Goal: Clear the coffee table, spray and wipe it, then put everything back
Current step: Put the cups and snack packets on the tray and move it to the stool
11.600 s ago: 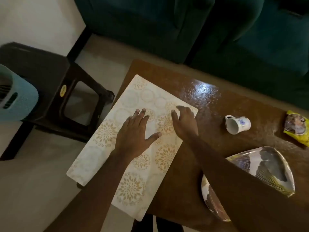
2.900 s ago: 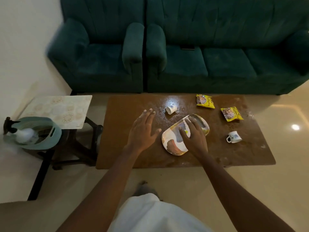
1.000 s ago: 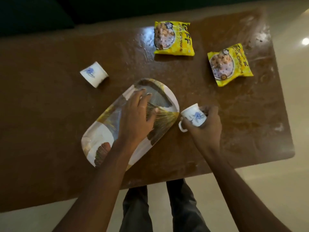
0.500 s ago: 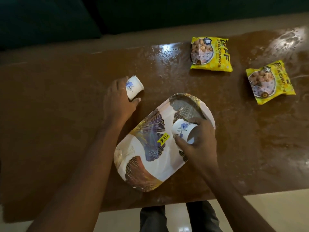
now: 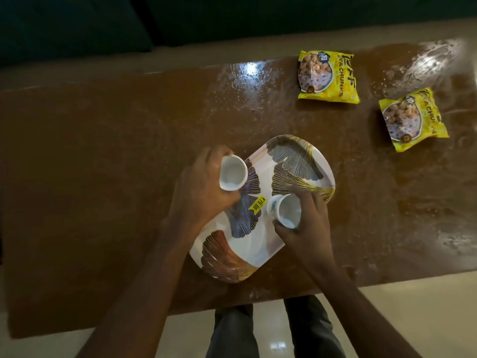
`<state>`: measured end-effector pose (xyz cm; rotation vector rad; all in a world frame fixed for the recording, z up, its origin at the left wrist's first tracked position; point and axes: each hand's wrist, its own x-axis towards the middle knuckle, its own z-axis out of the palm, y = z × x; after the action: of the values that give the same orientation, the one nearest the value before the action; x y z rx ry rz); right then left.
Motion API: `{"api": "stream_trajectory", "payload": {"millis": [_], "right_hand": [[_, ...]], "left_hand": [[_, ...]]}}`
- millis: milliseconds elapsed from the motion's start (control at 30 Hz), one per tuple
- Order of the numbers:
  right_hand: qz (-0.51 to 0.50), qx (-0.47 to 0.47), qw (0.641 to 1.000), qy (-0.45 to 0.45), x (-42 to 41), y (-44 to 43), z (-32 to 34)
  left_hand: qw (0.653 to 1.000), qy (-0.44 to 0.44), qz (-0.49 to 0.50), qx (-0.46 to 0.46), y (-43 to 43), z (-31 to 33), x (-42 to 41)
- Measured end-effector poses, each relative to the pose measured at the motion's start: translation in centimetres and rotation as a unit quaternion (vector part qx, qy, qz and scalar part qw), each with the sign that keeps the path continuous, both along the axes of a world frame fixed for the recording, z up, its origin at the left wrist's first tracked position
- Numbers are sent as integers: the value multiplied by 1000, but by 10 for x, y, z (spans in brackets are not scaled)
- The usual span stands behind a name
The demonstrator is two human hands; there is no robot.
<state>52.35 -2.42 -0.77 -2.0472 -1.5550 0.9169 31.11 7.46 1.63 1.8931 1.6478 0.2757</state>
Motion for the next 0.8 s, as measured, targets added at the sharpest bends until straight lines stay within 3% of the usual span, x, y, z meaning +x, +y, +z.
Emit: {"api": "stream_trajectory", "payload": {"millis": [200, 500, 800], "right_hand": [[40, 1, 999, -14, -5, -18, -8], [-2, 29, 999, 29, -7, -30, -14], [9, 28, 999, 25, -11, -28, -21]], "left_hand": [[996, -2, -83, -22, -32, -13, 17], [994, -84, -74, -16, -38, -26, 22], [993, -84, -83, -10, -39, -33, 16]]}}
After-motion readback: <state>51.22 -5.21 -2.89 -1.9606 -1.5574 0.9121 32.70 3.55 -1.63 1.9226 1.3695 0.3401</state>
